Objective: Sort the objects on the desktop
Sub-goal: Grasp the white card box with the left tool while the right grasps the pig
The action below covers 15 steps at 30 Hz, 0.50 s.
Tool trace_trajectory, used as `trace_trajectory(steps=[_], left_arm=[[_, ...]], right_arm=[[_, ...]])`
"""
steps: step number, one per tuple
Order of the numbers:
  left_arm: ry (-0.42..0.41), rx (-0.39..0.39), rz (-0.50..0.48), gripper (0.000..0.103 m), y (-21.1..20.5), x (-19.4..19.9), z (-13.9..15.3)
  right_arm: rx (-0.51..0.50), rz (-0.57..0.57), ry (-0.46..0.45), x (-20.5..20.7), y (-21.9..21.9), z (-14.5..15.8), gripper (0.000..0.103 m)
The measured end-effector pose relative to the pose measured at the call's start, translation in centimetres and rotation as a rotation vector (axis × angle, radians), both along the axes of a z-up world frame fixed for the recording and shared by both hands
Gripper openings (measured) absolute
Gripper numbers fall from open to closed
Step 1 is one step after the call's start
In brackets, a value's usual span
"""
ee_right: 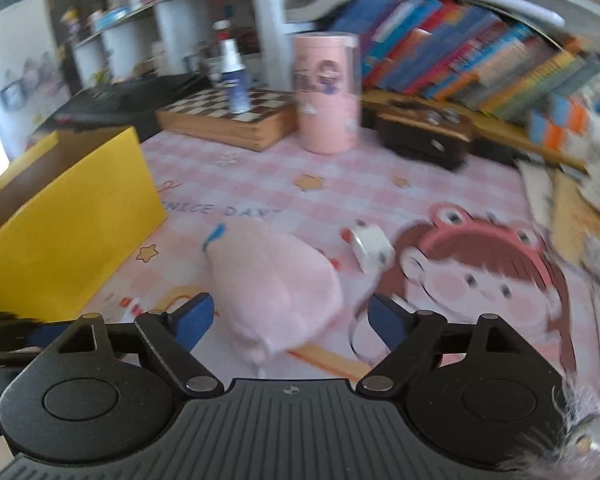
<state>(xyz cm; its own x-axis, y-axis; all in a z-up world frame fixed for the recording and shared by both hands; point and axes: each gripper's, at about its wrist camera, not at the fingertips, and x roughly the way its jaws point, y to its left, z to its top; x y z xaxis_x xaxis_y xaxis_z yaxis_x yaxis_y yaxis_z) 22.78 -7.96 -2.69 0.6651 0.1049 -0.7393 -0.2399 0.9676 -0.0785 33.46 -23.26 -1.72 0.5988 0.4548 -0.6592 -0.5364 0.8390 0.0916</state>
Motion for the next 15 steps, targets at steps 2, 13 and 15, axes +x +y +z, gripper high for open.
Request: trace_trajectory(steps=[2, 13, 15], left_arm=[[-0.006, -0.001, 0.005, 0.028, 0.1, -0.7, 0.4], [-0.044, 0.006, 0.011, 0.028, 0.0, -3.1, 2.1], [-0.051, 0.003, 0.005, 0.028, -0.1, -3.5, 2.3]], right_arm=[[-0.036, 0.031, -0.029, 0.7, 1.2, -0.5, 0.084], [-0.149, 0.106, -0.044, 2.4, 3.8, -2.8, 0.069], [-0.149, 0.098, -0.039, 2.1, 3.5, -2.7, 0.067]])
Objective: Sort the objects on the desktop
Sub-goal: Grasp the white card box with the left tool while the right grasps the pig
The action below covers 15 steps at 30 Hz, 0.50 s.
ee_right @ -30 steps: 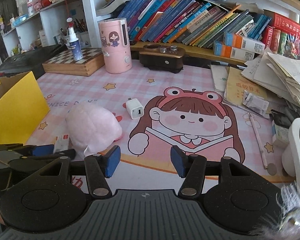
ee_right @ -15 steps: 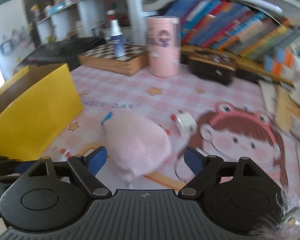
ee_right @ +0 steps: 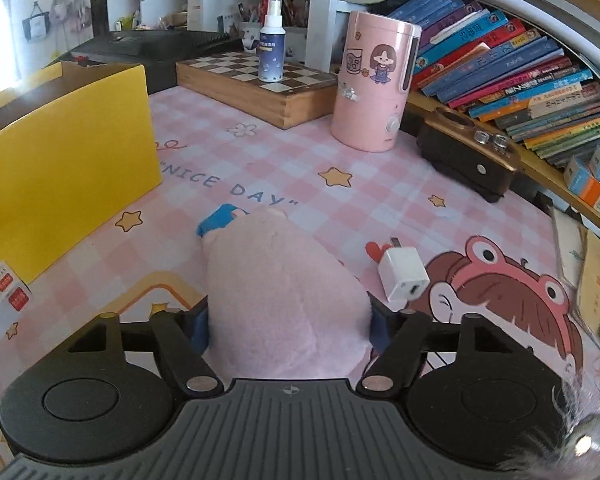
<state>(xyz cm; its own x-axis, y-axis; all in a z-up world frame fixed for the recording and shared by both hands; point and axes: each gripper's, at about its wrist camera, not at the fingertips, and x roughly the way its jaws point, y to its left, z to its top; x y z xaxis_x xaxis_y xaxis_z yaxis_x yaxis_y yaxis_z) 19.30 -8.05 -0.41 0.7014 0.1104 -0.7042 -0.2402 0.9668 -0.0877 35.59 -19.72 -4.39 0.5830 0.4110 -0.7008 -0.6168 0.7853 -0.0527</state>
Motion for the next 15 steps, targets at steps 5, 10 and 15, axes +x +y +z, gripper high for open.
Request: trace_trajectory(steps=[5, 10, 15], left_arm=[[-0.023, -0.018, -0.026, 0.028, -0.3, -1.0, 0.4], [-0.055, -0.033, -0.070, 0.028, -0.3, -2.0, 1.0], [-0.082, -0.056, -0.123, 0.028, -0.1, -3.3, 1.5]], right_arm=[[0.043, -0.042, -0.004, -2.0, -1.5, 1.3, 0.067], [0.097, -0.116, 0.013, -4.9, -3.7, 3.1, 0.067], [0.124, -0.169, 0.001, -8.0, -5.1, 4.8, 0.067]])
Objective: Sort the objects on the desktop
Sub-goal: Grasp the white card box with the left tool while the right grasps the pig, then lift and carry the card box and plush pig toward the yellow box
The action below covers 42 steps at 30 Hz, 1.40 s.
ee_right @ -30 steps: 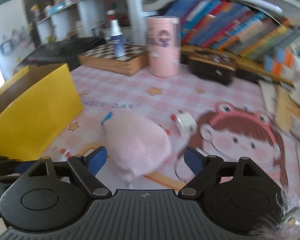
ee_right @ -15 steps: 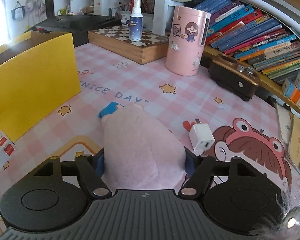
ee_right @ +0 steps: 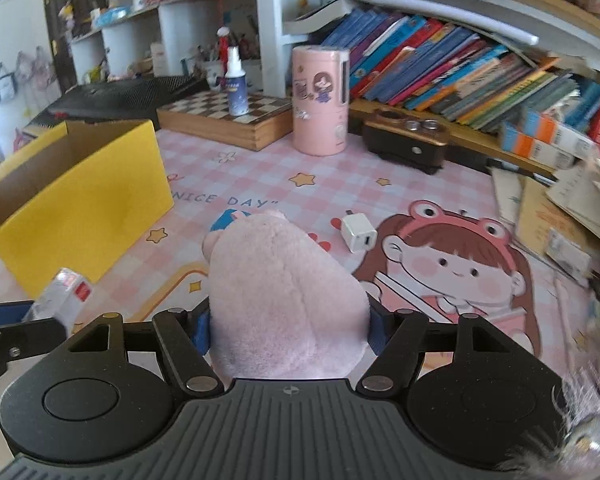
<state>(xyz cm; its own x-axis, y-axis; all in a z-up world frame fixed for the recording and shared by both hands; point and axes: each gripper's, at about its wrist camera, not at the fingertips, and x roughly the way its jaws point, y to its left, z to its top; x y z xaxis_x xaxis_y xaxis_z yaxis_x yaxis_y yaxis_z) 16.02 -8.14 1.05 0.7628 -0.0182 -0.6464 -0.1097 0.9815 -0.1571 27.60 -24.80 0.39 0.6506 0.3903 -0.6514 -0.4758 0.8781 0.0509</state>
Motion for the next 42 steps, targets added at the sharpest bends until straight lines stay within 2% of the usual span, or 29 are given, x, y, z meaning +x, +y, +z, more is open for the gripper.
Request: trace_trajectory(steps=[10, 18, 32, 42], left_arm=[[-0.060, -0.020, -0.123, 0.028, 2.2, -3.5, 0.9], [-0.059, -0.025, -0.155, 0.028, 6.6, -8.4, 0.7], [-0.024, -0.030, -0.148, 0.028, 14.3, -16.3, 0.3], [0.001, -0.039, -0.092, 0.028, 17.8, -19.3, -0.3]], right_arm=[[0.054, -0.155, 0.001, -7.5, -0.5, 2.3, 0.067], [0.058, -0.227, 0.013, -13.8, 3.3, 2.0, 0.067], [0.023, -0.231, 0.057, -24.4, 11.2, 0.8, 0.067], [0.008, -0.165, 0.098, -27.7, 15.6, 0.2, 0.067]])
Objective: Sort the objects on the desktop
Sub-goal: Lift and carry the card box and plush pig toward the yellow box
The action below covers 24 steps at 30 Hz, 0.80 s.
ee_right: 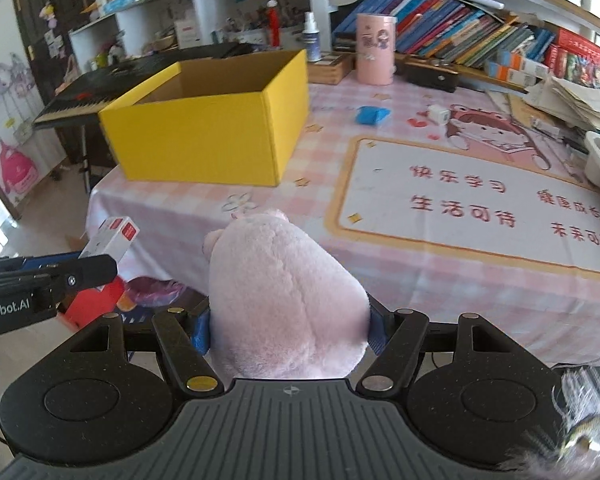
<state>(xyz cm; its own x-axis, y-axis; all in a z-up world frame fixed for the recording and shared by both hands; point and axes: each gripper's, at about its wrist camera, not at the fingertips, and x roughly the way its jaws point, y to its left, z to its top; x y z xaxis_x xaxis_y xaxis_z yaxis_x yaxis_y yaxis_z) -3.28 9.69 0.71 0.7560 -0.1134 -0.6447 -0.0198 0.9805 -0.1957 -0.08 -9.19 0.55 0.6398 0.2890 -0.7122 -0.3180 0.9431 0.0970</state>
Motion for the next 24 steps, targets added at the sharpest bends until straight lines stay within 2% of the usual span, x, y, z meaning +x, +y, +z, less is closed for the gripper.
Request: trace_trajectory(steps=[13, 24], left_arm=[[-0.005, 0.013, 0.089, 0.028, 3.2, -1.8, 0.1], [-0.023, 0.021, 0.110, 0.028, 4.6, -0.8, 0.5]], right_arm=[[-0.019, 0.137, 0.003, -0.6, 4.6, -0.1, 0.067], [-0.024, 0.204, -0.024, 0.4, 6.9, 0.4, 0.067]])
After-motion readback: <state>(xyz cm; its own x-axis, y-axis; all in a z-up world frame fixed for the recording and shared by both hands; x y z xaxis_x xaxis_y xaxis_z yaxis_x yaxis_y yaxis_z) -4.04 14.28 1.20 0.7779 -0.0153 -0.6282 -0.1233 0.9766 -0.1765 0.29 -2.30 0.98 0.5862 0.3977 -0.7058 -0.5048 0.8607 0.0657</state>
